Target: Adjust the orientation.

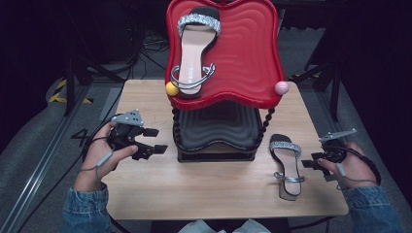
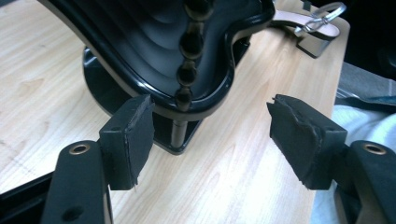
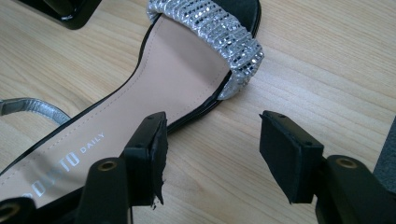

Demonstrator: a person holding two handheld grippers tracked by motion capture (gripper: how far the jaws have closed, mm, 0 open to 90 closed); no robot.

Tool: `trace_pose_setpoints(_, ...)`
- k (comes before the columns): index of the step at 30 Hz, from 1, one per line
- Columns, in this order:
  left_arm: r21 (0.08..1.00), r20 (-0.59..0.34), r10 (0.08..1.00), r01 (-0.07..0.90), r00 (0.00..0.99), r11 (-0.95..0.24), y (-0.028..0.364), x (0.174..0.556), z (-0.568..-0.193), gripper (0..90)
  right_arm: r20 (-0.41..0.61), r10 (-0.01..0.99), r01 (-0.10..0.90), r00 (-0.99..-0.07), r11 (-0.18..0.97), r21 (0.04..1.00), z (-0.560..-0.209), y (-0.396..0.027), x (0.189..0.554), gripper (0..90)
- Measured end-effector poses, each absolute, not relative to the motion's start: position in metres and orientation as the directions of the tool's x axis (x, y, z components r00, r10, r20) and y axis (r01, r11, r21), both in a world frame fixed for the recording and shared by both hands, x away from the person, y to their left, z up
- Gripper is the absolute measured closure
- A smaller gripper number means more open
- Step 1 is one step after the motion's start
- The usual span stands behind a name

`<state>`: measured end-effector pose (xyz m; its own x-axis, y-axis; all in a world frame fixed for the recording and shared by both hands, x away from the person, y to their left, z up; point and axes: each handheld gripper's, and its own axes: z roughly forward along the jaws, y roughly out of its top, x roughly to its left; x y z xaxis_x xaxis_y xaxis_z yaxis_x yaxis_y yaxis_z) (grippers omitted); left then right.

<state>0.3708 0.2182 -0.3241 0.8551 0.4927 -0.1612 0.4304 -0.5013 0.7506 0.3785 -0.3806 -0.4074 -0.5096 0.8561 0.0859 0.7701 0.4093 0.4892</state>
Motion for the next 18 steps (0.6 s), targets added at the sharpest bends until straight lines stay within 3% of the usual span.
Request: trace_pose_setpoints(18,0.736,-0.175,0.492,0.446,0.853,-0.51,0.218,0.374,-0.333,30.2,0.095,0.835,0.757,-0.541,0.435,0.488,-0.397,-0.364,0.376,45.7)
